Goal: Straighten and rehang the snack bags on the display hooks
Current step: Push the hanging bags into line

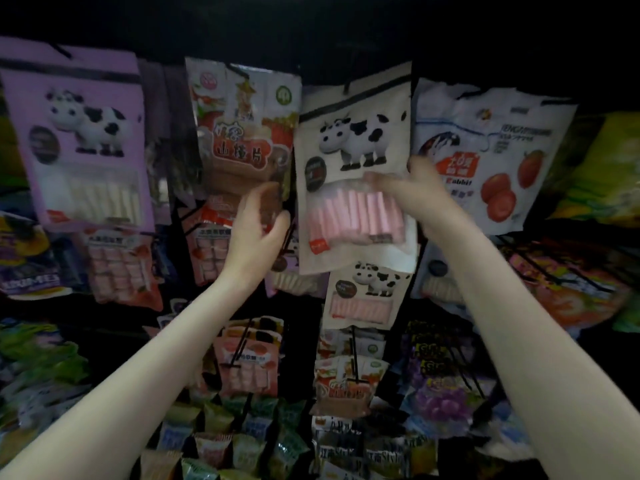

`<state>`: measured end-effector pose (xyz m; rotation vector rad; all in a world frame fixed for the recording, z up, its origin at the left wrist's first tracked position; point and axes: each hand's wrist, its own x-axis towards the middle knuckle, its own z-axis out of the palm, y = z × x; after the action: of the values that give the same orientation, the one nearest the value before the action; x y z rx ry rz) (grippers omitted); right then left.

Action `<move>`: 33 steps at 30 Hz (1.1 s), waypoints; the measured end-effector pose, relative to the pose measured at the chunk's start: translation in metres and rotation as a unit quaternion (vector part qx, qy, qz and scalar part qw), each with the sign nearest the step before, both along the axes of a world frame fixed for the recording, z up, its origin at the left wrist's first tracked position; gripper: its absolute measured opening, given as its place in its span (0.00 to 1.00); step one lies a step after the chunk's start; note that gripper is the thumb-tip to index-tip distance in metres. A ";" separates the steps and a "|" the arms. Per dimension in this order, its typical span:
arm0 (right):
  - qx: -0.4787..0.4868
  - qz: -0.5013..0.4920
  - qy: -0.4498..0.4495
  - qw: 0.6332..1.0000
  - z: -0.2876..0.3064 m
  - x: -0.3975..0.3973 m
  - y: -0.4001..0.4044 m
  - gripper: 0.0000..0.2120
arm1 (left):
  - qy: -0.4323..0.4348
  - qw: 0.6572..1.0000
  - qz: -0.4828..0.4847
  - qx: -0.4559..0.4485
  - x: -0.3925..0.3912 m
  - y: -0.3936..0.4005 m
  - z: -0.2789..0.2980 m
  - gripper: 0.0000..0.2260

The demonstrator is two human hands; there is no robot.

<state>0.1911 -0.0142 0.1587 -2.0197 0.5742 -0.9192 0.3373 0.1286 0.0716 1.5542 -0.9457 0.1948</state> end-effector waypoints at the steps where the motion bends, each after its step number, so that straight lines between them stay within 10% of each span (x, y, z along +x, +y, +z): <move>1: -0.006 0.017 0.014 1.000 0.003 -0.011 -0.001 0.16 | 0.027 0.999 -0.034 -0.021 -0.001 0.000 0.007 0.22; 9: -0.027 0.127 0.088 0.988 -0.012 -0.075 -0.004 0.03 | 0.040 0.964 -0.200 -0.167 -0.016 0.006 0.050 0.24; 15: 0.092 0.156 0.220 0.958 -0.112 -0.091 -0.016 0.11 | 0.036 0.973 -0.212 0.085 -0.031 -0.001 -0.016 0.06; 21: 0.177 0.065 0.123 0.974 -0.147 -0.077 -0.033 0.13 | 0.001 0.950 -0.158 0.270 -0.031 -0.024 -0.057 0.08; 33: 0.088 -0.083 -0.013 0.993 -0.150 -0.033 -0.060 0.02 | 0.193 0.947 -0.145 0.210 -0.018 -0.068 -0.066 0.04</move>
<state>0.1582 -0.0740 0.0084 -1.8195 0.7898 -0.9556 0.3193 0.0603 0.0059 1.7273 -0.9219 -0.5370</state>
